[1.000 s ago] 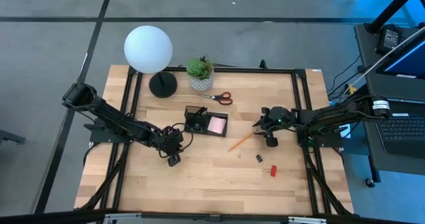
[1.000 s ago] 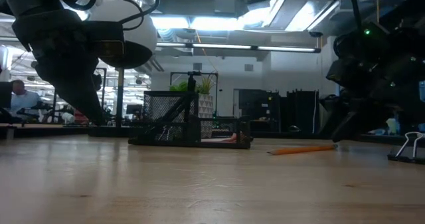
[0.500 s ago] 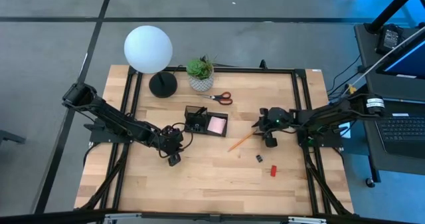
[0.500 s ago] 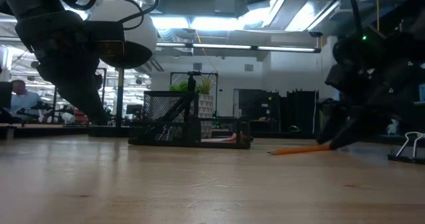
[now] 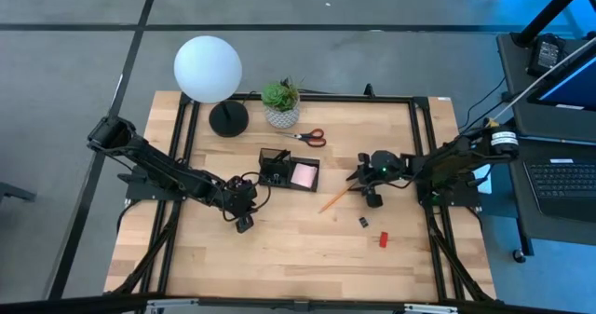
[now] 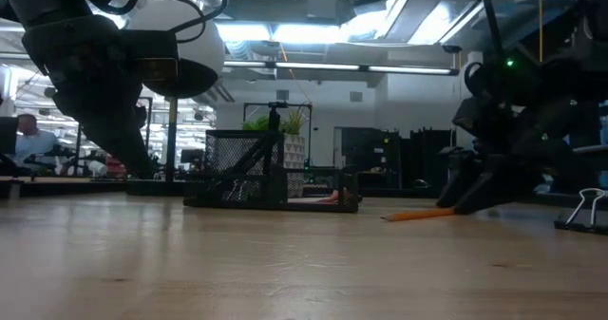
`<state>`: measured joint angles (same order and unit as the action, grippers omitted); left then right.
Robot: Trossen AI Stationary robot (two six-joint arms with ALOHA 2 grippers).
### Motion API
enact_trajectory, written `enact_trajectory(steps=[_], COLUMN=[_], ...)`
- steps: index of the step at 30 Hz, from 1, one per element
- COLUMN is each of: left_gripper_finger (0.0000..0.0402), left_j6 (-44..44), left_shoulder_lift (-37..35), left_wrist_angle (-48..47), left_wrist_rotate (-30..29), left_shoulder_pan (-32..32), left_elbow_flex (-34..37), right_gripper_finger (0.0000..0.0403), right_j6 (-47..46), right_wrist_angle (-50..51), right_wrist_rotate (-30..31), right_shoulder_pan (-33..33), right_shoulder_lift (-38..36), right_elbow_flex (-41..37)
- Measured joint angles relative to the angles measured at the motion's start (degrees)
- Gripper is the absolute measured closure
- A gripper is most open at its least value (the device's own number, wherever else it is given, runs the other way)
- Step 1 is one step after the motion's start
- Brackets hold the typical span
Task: Pick and place office supplies into organizer
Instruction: Put the yellow pencil into the black desk organizer
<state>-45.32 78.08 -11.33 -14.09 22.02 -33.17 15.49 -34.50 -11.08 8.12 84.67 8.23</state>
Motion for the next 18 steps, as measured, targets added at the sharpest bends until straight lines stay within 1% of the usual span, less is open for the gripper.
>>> enact_trajectory(steps=[6, 14, 18], left_gripper_finger=[0.0304, 0.0304, 0.0304], left_j6=[-0.3, -1.0, -1.0], left_shoulder_lift=[0.0, 0.0, 0.0], left_wrist_angle=[0.0, 0.0, 0.0], left_wrist_rotate=[0.0, 0.0, 0.0], left_shoulder_pan=[0.0, 0.0, 0.0], left_elbow_flex=[0.0, 0.0, 0.0], right_gripper_finger=[0.0231, 0.0282, 0.0301], right_j6=[-0.2, -2.9, -3.2], right_wrist_angle=[-3.4, -7.4, -8.8], right_wrist_rotate=[-1.3, -1.8, -2.6], right_shoulder_pan=[0.0, -0.1, 0.0], right_shoulder_lift=[2.5, 5.7, 6.4], right_elbow_flex=[-0.1, -0.1, -0.2])
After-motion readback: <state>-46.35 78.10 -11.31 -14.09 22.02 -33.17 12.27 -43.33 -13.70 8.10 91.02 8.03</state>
